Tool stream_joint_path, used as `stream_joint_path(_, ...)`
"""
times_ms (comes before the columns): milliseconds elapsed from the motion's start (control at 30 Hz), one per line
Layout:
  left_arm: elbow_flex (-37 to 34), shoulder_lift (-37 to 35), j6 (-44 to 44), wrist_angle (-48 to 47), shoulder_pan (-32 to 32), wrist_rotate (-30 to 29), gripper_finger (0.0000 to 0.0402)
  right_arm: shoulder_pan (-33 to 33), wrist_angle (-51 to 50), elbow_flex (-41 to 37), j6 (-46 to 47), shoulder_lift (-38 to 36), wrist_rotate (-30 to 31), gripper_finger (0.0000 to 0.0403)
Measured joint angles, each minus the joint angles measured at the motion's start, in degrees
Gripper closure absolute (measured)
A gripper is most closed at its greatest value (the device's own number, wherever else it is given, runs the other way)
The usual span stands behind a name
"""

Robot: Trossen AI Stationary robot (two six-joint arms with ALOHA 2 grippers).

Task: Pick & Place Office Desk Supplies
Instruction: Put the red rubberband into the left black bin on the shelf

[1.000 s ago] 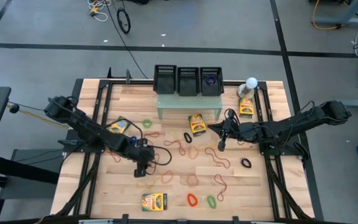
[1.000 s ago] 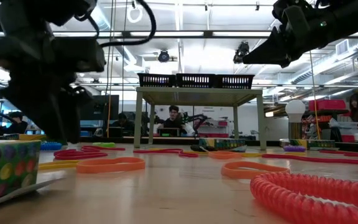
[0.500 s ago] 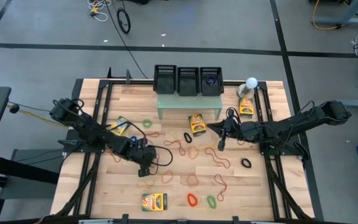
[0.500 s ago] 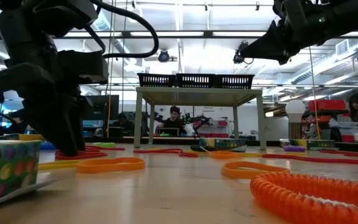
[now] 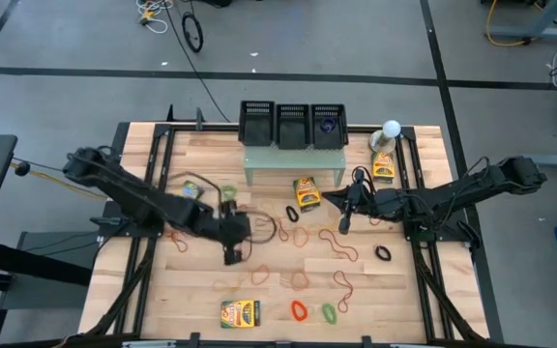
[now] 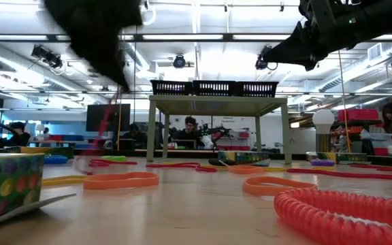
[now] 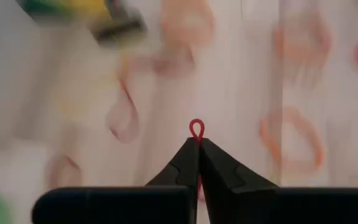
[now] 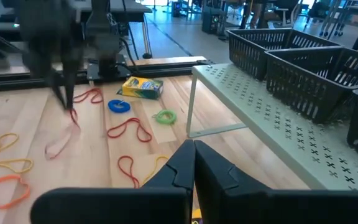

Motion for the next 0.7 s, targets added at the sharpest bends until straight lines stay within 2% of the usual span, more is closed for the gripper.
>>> stream_joint_path(200,6.2,-7.7,5.4,-1.7,4.5,-9.0,0.0392,0.0,-0.4,0.0,-0.2,0.0,0.0,0.0392)
stream_joint_path(333,10.3,-10.6,12.5,-0.9,10.2,-11.3,0.0392,0.0,-0.5,0.0,-0.2,0.0,-0.2,0.0392)
stream_joint_path(467,14.5,-11.1,22.3,1.5,17.2,-11.5,0.0392,0.0,-0.4,0.0,-0.2,0.0,-0.5,0.0392)
stream_joint_path(567,15.7,-11.1,29.0,6.8,23.2,-11.1,0.0391,0.0,-0.3,0.0,-0.2,0.0,-0.5,0.0392)
stream_joint_path(700,15.7,-10.8,33.5,11.1,32.2,-5.3,0.039,0.0,-0.3,0.0,-0.2,0.0,-0.6,0.0392)
